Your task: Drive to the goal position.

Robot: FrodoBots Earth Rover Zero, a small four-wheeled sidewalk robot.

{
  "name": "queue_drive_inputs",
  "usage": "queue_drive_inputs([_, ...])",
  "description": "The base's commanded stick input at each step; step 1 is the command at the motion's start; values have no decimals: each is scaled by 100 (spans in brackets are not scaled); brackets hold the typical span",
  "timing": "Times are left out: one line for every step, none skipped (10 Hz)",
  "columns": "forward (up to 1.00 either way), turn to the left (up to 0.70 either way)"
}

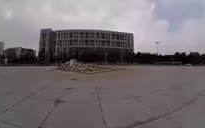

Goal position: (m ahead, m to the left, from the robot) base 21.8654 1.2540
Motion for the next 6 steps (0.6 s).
queue_drive_inputs([70,0])
queue_drive_inputs([70,0])
queue_drive_inputs([70,0])
queue_drive_inputs([70,0])
queue_drive_inputs([70,0])
queue_drive_inputs([70,0])
